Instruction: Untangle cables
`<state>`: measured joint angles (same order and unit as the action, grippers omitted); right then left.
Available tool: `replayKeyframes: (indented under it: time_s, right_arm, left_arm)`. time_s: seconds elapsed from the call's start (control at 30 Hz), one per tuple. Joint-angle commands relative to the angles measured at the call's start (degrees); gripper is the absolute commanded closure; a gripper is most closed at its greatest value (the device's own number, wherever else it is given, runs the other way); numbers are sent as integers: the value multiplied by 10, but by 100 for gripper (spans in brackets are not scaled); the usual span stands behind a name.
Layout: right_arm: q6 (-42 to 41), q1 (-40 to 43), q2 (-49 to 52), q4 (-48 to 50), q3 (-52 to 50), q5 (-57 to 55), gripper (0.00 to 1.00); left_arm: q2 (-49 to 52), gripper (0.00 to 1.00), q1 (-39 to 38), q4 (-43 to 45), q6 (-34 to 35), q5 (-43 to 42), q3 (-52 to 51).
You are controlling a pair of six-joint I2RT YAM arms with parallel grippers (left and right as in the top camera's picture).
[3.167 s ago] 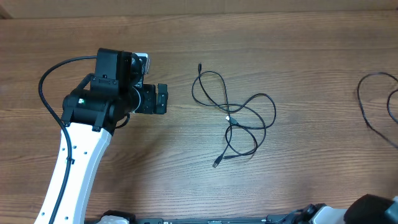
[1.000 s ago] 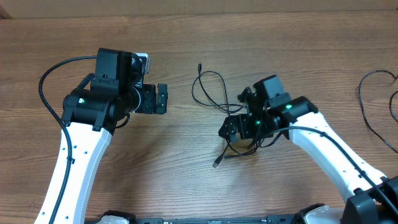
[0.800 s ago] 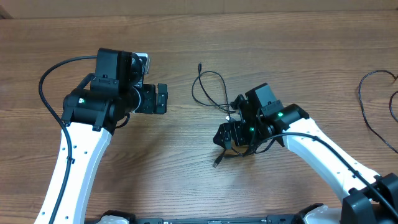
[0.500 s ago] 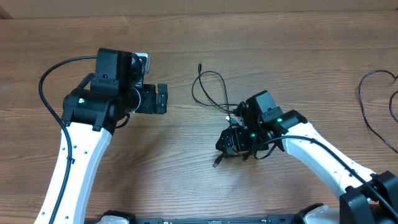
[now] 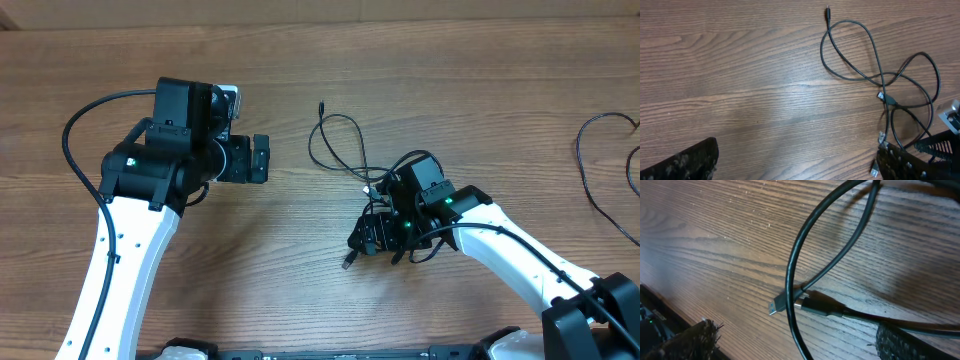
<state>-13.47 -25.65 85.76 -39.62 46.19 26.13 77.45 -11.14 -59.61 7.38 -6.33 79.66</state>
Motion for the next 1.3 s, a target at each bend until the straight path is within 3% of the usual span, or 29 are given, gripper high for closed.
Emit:
replayKeyframes:
  time_s: [0.0, 0.13, 0.43, 0.53, 0.63, 0.8, 0.83, 1.13, 1.27]
  right_arm:
    - [0, -7, -5, 4, -2, 12, 2]
    - [2, -26, -5, 4, -2, 12, 9]
    - [4, -112, -5, 38, -2, 25, 11]
    - [2, -129, -5, 52, -2, 24, 21]
    - [-4, -130, -5, 58, -2, 24, 41]
    - [-5, -130, -5, 57, -2, 25, 90]
    - [-5, -130, -5, 57, -2, 25, 96]
    - [-16, -123, -5, 56, 12, 25, 96]
    - [-12, -87, -6, 7, 85, 24, 96]
  left_arm:
    - [5, 0, 2, 0, 4, 6, 11]
    - [5, 0, 2, 0, 4, 6, 11]
    - [5, 1, 2, 0, 4, 6, 11]
    - [5, 1, 2, 0, 4, 6, 11]
    - [5, 0, 2, 0, 4, 6, 11]
    - [5, 0, 2, 0, 4, 6, 11]
    - [5, 0, 2, 0, 4, 6, 11]
    - [5, 0, 2, 0, 4, 6, 11]
    - [5, 1, 2, 0, 4, 6, 11]
